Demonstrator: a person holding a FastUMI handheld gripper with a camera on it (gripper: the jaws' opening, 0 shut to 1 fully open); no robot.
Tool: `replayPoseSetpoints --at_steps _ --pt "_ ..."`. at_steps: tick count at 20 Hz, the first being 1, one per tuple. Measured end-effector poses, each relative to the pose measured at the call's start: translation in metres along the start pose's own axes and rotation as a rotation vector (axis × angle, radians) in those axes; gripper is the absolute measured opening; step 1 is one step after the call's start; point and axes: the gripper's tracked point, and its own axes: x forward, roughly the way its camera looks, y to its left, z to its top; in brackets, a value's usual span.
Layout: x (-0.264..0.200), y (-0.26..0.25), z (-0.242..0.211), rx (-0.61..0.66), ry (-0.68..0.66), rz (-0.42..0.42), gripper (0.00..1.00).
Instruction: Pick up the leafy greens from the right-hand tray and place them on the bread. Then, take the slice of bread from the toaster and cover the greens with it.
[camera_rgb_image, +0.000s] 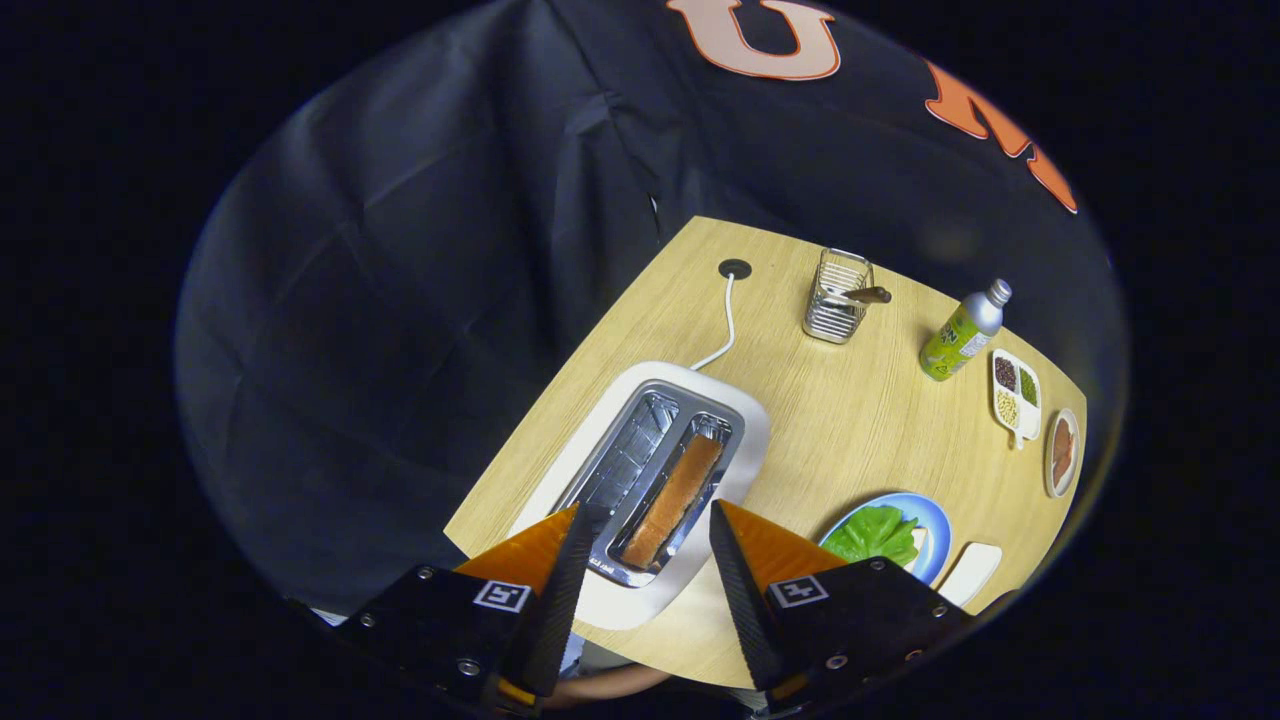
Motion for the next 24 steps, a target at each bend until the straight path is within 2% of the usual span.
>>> replayPoseSetpoints --at_steps 3,10,13,16,17,19,24 --pt "0.011 0.000 0.003 0.008 0.016 -0.019 0.71" --pt "0.036 -0.007 0.000 0.066 0.078 -0.073 0.61" --pt "0.038 -0.008 -0.005 0.072 0.106 -0.055 0.50" --pt "0.039 -0.012 -0.004 0.064 0.107 -0.055 0.34" --pt "0.038 -0.015 -0.003 0.065 0.092 -0.055 0.26" --pt "0.031 -0.011 0.000 0.084 0.068 -0.018 0.16" --pt "-0.011 -0.013 0.013 0.115 -0.033 0.071 0.14"
